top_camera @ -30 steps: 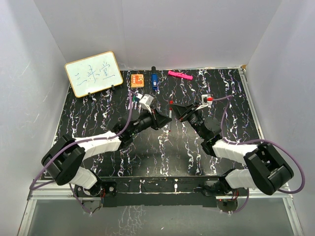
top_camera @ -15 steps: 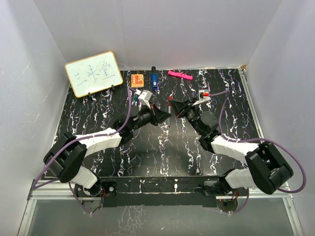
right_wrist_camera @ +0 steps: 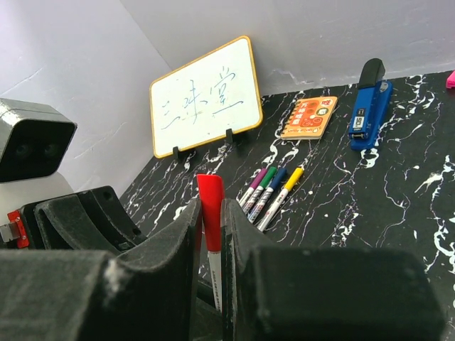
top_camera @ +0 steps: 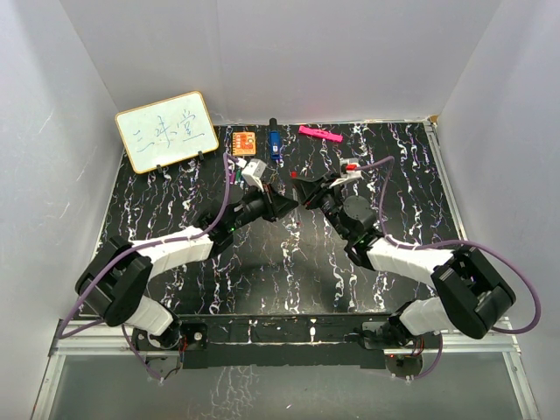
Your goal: Insert the pens into the pen caps
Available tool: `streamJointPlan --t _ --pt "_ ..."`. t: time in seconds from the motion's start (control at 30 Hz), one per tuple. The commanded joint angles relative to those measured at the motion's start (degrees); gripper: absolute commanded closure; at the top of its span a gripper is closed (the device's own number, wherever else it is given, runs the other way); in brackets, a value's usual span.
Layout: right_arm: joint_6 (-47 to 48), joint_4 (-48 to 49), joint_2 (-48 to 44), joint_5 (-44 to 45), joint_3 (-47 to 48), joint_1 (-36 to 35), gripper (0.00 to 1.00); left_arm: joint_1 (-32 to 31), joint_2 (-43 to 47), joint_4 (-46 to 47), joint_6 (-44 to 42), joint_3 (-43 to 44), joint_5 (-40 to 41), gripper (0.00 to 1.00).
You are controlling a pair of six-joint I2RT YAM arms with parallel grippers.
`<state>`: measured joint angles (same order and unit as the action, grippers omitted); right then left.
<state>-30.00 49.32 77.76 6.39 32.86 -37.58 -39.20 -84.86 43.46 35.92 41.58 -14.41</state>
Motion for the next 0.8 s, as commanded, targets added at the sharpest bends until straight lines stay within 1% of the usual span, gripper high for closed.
streamJointPlan --t 0.0,0.2,0.47,0.6,0.77 --pt "0.30 -12.63 2.19 -5.11 -1.98 -3.56 1.00 3.25 7.36 13.58 -1.97 4.48 6.52 1.00" --pt "0.20 -13.93 3.15 -4.54 -1.39 -4.39 1.00 4.31 9.04 13.46 -2.30 3.77 7.46 1.00" --pt "0.23 -13.81 3.52 -3.70 -0.83 -5.22 1.00 4.90 8.49 12.45 -2.13 3.92 6.67 1.00" --pt "0.51 -15.17 2.92 -1.57 0.89 -5.23 1.00 4.88 8.75 7.67 -3.70 3.80 8.11 1.00" --pt "1.98 -17.53 1.86 0.50 2.76 -5.30 1.00 4.92 9.85 0.67 -8.22 3.58 11.13 1.00"
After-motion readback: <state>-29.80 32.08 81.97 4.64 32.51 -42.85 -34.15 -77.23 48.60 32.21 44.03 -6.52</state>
